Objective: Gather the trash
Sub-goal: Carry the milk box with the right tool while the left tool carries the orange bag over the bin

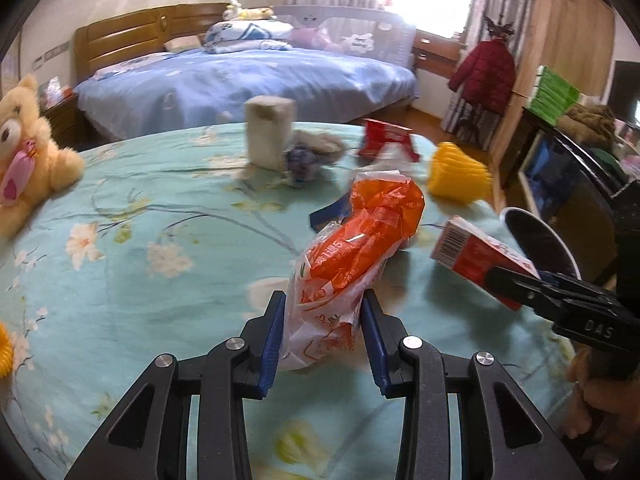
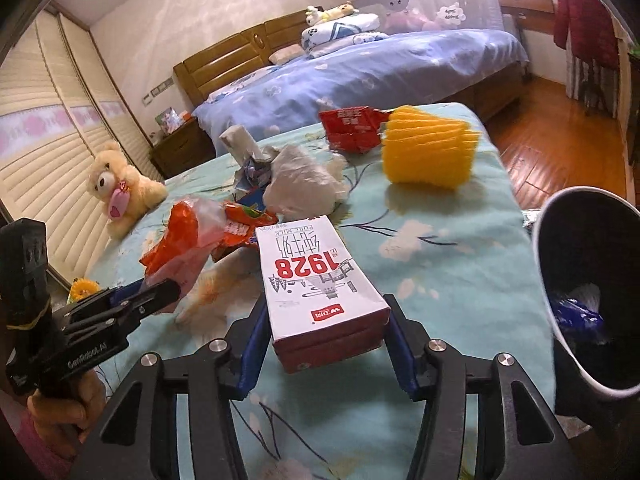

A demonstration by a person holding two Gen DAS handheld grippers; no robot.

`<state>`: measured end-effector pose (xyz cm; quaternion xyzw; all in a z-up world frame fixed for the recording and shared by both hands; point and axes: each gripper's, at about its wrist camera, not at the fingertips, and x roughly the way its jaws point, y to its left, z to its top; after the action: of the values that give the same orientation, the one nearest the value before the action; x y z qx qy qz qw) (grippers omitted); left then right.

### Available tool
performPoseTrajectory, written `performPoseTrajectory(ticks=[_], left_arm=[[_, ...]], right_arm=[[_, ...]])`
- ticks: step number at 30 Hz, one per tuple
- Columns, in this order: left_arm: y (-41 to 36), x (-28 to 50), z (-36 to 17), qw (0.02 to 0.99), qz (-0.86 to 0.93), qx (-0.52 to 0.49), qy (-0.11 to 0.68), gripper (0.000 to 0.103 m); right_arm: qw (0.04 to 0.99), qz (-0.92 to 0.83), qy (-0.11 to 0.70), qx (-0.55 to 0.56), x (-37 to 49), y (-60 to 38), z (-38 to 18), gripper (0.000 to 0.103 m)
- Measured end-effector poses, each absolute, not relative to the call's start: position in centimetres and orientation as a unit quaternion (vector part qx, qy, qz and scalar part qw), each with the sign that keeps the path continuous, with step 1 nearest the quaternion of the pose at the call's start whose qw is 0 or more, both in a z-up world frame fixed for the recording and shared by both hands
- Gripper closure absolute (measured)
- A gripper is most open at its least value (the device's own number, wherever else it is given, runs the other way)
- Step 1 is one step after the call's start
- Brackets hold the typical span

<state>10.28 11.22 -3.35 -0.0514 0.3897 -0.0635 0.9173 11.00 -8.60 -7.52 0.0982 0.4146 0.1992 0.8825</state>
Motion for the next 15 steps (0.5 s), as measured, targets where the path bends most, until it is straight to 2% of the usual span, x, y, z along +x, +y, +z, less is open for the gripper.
performPoseTrajectory(ticks=[15], left_arm=[[3.9, 9.7, -2.3, 0.912, -0.140, -0.010, 0.385, 0.067]], right_arm=[[0.896, 0.144, 0.395, 0.146, 8.9, -15.5, -7.0, 0.049]])
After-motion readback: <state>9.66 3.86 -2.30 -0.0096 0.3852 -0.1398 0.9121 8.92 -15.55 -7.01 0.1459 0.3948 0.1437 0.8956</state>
